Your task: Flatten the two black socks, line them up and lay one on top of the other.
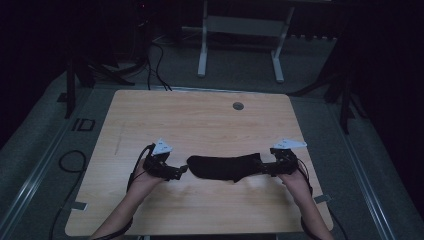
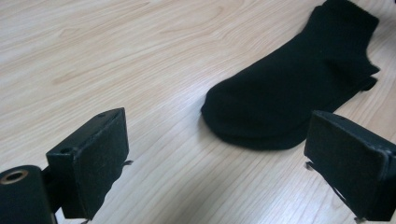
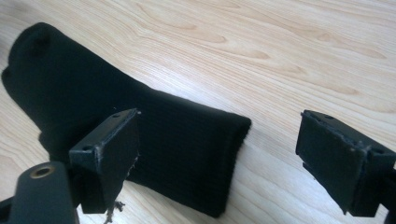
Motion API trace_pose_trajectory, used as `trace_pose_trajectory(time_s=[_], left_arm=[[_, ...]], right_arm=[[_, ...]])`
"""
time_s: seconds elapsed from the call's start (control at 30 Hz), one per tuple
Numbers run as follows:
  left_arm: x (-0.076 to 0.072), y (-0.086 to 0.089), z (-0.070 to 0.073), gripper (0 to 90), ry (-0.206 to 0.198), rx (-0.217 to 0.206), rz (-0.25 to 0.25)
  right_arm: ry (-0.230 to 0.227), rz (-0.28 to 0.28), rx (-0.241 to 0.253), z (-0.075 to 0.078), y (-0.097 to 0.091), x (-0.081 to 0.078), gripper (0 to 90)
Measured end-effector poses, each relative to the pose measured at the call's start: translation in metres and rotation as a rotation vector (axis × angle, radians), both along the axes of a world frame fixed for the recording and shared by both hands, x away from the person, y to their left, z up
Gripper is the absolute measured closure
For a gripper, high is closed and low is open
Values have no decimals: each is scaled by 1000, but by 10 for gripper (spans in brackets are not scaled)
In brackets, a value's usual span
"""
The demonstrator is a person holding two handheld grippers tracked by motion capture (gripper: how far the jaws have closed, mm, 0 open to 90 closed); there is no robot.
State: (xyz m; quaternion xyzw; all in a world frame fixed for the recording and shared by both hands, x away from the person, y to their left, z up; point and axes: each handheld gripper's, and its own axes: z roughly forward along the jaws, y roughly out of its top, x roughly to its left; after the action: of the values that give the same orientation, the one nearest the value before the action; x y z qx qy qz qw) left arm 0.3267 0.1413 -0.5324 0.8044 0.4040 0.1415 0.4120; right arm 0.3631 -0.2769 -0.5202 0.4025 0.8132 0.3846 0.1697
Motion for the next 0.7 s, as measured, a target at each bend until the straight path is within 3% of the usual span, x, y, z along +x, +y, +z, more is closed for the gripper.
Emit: trace_pose_trajectory(time_s=[0.5,0.7], left_arm=[[-21,22,-15,67,-1,2,29],[-32,33,-20,68,6,-2,39]], right_arm=[[22,-38,-13,-10,-23,-12,134],[29,-66,4,-14,-37,-19,134]])
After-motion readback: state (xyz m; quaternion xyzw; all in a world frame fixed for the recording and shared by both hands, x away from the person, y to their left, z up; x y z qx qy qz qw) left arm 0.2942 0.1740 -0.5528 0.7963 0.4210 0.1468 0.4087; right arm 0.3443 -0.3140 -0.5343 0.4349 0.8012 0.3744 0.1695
